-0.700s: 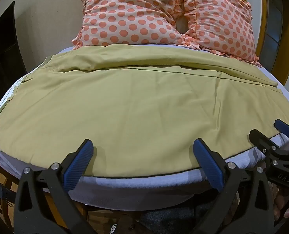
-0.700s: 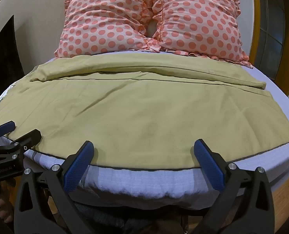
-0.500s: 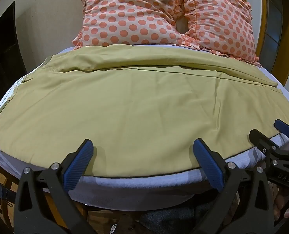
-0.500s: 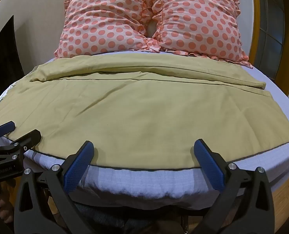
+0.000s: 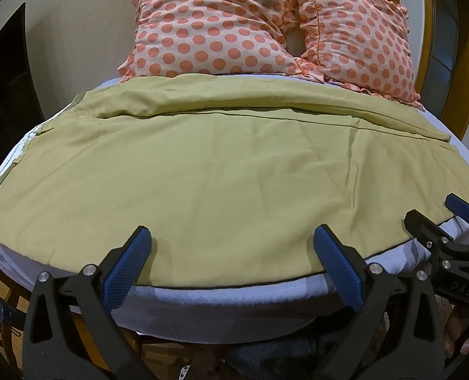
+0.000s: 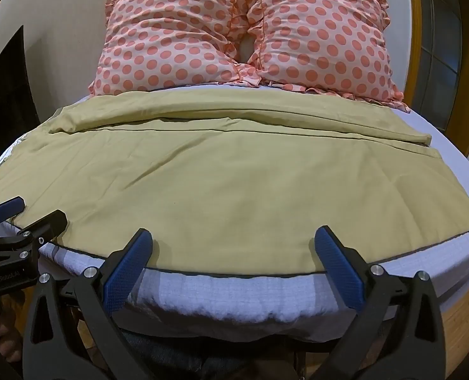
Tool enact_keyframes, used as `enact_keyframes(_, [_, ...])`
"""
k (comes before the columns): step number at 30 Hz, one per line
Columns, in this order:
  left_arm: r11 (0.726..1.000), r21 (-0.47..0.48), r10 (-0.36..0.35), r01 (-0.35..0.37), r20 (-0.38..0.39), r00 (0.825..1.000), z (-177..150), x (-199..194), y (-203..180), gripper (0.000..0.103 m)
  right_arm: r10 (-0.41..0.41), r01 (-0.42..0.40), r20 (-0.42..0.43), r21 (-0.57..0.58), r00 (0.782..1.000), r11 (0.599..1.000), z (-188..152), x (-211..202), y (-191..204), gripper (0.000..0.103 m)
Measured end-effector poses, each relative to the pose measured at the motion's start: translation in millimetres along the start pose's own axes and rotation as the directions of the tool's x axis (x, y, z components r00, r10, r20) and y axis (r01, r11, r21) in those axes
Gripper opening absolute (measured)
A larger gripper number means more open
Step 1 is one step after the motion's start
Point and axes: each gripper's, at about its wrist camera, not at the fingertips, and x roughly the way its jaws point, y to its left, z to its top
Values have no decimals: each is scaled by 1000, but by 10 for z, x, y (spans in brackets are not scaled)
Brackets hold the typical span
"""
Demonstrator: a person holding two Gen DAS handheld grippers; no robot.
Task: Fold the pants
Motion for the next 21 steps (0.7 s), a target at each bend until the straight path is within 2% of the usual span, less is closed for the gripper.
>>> enact_keyframes(21, [1000, 1, 1, -1, 7, 1000, -6, -6, 0, 101, 3, -3, 10, -2, 1000, 1000, -12, -24, -1, 102])
